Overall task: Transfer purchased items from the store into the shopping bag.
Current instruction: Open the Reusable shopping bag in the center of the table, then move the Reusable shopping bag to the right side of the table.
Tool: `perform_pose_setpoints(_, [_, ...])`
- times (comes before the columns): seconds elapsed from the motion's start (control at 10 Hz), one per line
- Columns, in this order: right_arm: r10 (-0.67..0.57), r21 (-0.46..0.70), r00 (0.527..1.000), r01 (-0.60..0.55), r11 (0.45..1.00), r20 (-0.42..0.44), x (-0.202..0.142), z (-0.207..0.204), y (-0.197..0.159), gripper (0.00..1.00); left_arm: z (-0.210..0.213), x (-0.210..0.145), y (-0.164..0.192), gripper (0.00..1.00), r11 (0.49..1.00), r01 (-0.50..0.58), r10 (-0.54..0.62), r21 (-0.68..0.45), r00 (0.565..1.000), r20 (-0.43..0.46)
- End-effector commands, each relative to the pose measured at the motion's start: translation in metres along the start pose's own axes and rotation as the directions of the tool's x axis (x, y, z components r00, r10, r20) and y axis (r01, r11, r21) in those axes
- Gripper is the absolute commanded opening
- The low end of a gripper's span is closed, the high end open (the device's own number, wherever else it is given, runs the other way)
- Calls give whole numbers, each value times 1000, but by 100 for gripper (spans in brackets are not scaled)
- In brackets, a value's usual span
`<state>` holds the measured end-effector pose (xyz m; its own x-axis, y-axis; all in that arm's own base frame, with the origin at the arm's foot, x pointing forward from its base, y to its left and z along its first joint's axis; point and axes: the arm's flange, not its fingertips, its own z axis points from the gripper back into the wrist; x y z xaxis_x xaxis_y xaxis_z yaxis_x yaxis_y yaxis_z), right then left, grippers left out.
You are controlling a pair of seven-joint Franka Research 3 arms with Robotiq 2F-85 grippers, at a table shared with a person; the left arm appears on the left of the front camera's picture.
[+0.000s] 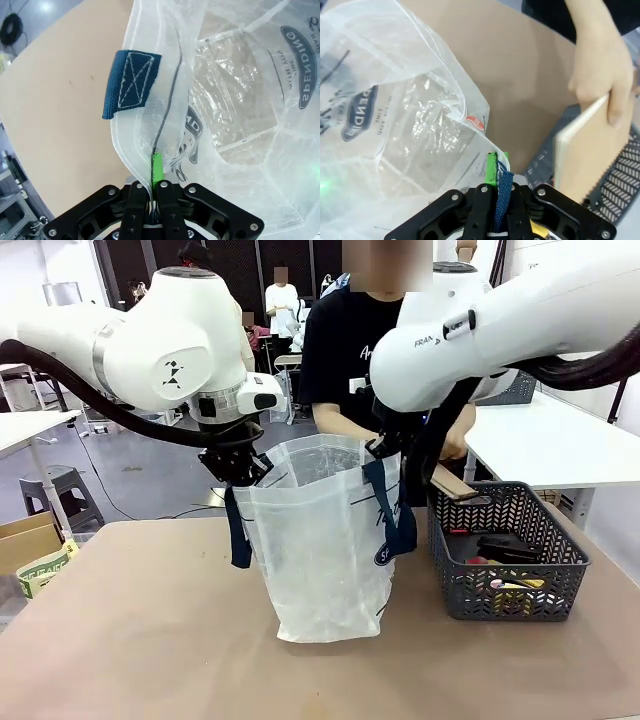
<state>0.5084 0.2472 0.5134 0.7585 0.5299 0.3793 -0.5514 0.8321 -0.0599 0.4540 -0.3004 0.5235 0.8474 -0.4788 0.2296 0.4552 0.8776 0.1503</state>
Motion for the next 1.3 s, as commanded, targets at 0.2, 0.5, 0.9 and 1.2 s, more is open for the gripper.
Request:
perform_pose_setpoints(0.2, [33, 63, 999, -33, 997, 9, -21, -11, -9, 0, -16, -2, -22, 0, 997, 68, -70, -47, 996, -49])
perform_pose_setpoints(0.5, [13, 15, 1000, -13, 1000, -4, -12, -7, -4, 0, -15, 0, -19, 0, 999, 46, -47, -21, 998, -29])
perform_pose_setpoints(0.9, [13, 15, 1000, -13, 1000, -4, -12, -7, -4, 0, -15, 0, -19, 0, 999, 46, -47, -21, 998, -29])
perform_pose_setpoints(1.2, [13, 15, 1000, -13, 1000, -4, -12, -7, -4, 0, -15, 0, -19, 0, 999, 46, -47, -21, 998, -29])
